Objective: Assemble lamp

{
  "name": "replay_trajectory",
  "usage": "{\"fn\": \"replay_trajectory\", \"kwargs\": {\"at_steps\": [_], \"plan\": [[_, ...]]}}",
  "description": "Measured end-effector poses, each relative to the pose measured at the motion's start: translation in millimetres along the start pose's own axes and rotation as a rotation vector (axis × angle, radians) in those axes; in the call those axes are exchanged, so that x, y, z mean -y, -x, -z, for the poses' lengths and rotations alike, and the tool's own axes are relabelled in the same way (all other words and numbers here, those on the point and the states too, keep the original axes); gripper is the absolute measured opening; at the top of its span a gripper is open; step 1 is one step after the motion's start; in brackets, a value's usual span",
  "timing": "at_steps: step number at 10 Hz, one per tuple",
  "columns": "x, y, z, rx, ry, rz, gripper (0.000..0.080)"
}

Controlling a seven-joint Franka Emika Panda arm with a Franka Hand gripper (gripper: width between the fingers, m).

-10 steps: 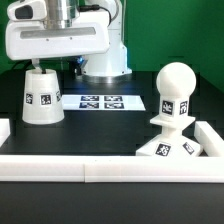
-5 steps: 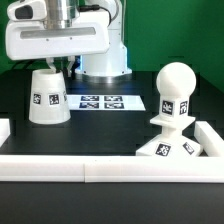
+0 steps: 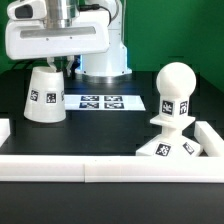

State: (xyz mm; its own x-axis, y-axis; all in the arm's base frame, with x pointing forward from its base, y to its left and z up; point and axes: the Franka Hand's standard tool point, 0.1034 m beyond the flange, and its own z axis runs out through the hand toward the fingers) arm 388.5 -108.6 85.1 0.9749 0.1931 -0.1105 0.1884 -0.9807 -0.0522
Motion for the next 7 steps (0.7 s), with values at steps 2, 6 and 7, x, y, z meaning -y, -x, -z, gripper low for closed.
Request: {"fn": "replay_trajectory", "kwargs": {"at_steps": [2,6,7], "plan": [[13.2,-2.8,7.4,0.012,-0.011,0.021,0.0047],[46.6,-17.9,42.0,0.05,-0.056,0.07,0.0047],[53.0,-25.9,51.5,0.053,-0.08,0.076,0.0047]]}}
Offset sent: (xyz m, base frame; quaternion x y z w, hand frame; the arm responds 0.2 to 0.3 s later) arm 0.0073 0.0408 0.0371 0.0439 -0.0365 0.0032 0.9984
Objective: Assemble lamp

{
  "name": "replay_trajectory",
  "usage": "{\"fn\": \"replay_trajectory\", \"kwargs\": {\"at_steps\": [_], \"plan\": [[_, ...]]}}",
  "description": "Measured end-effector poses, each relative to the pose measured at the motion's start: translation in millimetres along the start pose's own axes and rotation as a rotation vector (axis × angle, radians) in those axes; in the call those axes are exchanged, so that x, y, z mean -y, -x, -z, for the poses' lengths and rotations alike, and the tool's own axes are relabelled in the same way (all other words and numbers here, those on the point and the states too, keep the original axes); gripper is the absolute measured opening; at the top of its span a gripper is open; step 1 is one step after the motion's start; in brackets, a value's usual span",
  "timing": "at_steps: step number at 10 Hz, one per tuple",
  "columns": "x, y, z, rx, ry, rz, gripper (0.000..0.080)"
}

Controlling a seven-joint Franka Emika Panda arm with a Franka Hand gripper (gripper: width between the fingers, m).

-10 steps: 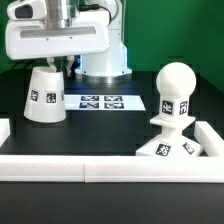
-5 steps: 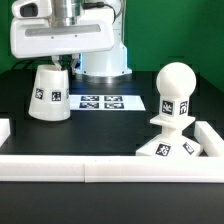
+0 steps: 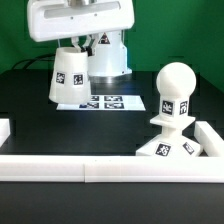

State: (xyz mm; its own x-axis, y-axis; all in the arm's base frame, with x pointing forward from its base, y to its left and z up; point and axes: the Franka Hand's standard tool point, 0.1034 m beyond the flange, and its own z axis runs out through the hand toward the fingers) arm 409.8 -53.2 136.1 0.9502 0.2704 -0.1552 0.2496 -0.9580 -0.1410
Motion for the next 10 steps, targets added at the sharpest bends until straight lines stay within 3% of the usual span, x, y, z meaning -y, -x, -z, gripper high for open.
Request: {"fn": "replay_trajectory", "kwargs": {"at_steps": [1,3,7,10], "plan": [[5.8,-11.6,11.3,-0.01,-0.019,0.012,0.0047],[9.9,-25.2,22.8,-0.035,-0.02,0.051,0.0047],[9.6,-22.5,18.5,-0.026,-0.024,0.047,0.0047],[31.7,-45.4,36.6,-0.034,-0.03,0.05,0.0047]]}}
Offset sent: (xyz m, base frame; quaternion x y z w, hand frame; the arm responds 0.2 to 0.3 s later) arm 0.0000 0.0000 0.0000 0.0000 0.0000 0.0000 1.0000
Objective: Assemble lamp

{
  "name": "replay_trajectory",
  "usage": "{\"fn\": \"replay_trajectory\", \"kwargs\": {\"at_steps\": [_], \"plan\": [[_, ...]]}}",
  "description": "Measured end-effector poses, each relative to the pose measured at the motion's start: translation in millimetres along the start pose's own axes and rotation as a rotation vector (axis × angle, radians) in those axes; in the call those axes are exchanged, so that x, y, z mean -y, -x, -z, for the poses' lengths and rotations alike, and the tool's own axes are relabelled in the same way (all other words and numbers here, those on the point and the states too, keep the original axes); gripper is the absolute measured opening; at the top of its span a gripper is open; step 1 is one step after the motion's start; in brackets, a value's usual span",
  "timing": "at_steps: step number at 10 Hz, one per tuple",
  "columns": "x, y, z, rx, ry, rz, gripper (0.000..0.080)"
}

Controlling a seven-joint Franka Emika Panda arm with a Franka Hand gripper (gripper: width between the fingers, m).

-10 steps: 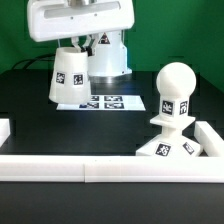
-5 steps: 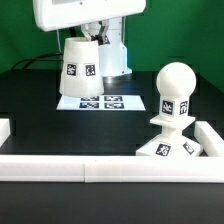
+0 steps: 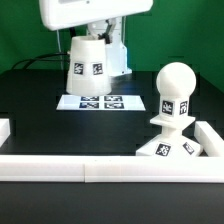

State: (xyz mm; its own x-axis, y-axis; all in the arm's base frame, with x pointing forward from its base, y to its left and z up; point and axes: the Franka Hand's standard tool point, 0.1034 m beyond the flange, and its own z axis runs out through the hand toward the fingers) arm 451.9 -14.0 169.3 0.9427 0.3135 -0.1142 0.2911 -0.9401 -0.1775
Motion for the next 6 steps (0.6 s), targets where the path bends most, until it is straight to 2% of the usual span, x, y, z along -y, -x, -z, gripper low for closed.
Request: {"fn": "replay_trajectory", "kwargs": {"at_steps": [6], "plan": [[38.0,-52.0,42.1,-0.024,0.01,-0.057,0.0047]]}}
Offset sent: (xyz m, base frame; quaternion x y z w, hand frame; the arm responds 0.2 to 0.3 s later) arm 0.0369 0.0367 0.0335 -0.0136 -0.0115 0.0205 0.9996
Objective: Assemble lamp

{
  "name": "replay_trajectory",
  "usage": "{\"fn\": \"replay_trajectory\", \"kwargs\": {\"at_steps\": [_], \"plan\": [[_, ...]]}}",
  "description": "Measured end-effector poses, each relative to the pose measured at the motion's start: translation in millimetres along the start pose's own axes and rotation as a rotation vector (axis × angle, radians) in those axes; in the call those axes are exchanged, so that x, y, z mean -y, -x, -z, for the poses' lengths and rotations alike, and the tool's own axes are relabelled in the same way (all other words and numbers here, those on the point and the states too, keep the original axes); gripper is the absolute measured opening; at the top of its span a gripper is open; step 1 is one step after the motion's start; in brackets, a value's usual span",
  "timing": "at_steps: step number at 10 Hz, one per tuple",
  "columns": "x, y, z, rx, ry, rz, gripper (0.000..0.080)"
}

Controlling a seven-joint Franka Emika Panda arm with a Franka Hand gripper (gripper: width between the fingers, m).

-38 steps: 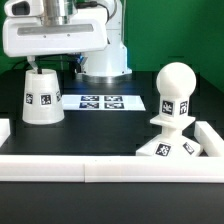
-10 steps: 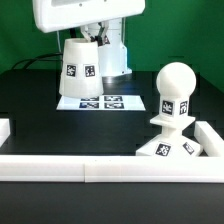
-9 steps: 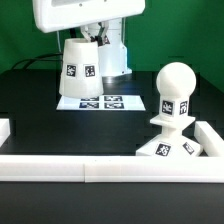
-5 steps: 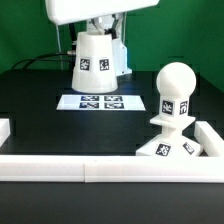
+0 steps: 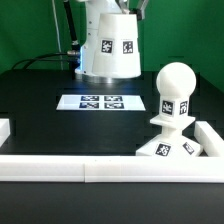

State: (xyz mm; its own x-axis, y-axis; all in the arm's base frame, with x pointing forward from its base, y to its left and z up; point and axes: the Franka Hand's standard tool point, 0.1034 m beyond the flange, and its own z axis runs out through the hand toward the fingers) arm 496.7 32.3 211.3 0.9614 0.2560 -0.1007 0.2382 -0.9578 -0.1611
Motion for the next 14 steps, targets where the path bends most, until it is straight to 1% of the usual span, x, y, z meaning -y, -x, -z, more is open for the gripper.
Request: {"fn": "replay_trajectory", "kwargs": {"at_steps": [1,2,6,7,9,11,12,14], "plan": [[5.2,-10.3,6.7,-0.001,0.0,-0.011,0.0047],[6.3,-16.0,11.9,-0.005,0.0,-0.012,0.0047],[5.7,-15.0,9.8,-0.003,0.0,-0.012,0.0047],[10.0,-16.4,11.2,0.0,-0.001,-0.019,0.0047],[23.3,-31.3,25.7,-0.011,0.001,-0.01,0.0047],[32.4,-41.7,33.8,-0.008,-0.001,-0.012,0.0047],[37.1,-49.4,38.2,-0.016,0.0,-0.008,0.0047],[42.2,-63.3,40.7,-0.025,0.001,-0.012,0.0047]]}}
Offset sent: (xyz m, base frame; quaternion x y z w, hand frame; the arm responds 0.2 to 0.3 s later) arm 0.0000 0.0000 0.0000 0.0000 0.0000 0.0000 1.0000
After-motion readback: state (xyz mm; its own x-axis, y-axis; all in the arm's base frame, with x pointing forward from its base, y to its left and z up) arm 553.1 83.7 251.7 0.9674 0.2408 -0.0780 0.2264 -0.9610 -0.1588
